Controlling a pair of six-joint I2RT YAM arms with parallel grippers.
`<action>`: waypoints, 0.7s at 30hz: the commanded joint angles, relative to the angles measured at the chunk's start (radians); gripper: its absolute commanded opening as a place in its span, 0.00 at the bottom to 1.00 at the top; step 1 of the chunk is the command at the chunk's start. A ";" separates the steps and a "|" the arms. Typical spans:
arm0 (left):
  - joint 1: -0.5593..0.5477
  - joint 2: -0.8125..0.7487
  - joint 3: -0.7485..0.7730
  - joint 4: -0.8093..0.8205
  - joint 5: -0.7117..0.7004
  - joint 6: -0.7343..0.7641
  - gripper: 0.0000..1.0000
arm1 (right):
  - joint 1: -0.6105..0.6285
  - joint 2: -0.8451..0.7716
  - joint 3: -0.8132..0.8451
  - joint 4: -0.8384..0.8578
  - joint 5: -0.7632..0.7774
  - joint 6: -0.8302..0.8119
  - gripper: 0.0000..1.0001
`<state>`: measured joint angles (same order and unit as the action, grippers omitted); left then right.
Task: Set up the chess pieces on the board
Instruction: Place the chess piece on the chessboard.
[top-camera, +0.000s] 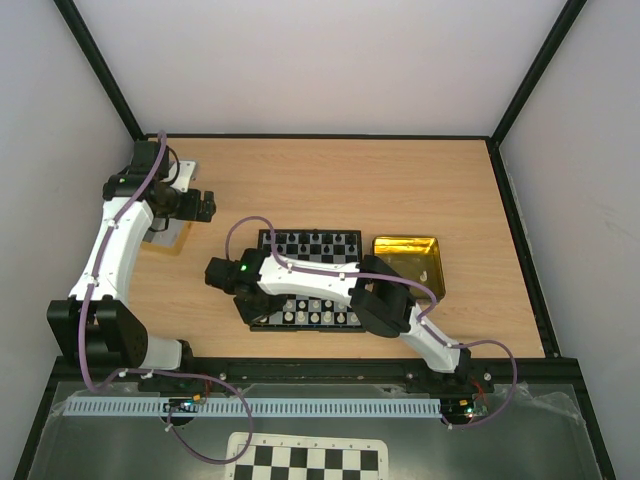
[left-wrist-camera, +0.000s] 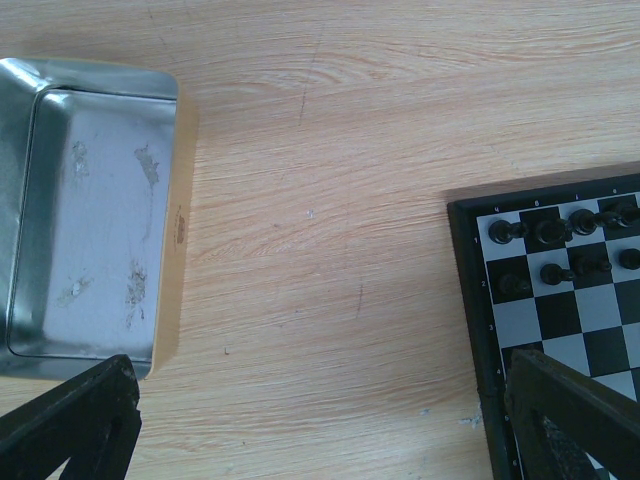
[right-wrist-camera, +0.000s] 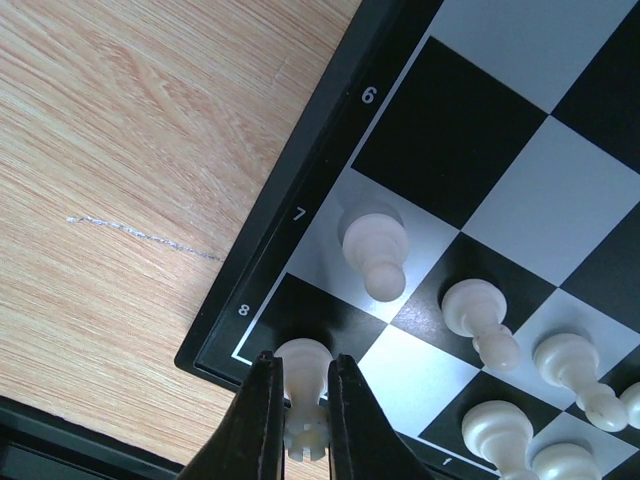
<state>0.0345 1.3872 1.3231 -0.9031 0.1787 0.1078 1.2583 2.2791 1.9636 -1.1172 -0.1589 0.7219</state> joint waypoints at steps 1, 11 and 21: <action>0.008 -0.017 -0.002 -0.007 -0.001 -0.004 0.99 | -0.007 0.003 -0.008 -0.004 0.005 0.001 0.02; 0.008 -0.017 -0.006 -0.004 -0.001 -0.004 0.99 | -0.010 0.011 -0.004 -0.001 -0.005 -0.006 0.02; 0.010 -0.018 -0.002 -0.006 -0.001 -0.005 0.99 | -0.013 0.016 0.000 0.000 -0.011 -0.008 0.12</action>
<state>0.0387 1.3872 1.3231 -0.9031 0.1787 0.1078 1.2503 2.2791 1.9636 -1.1133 -0.1707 0.7181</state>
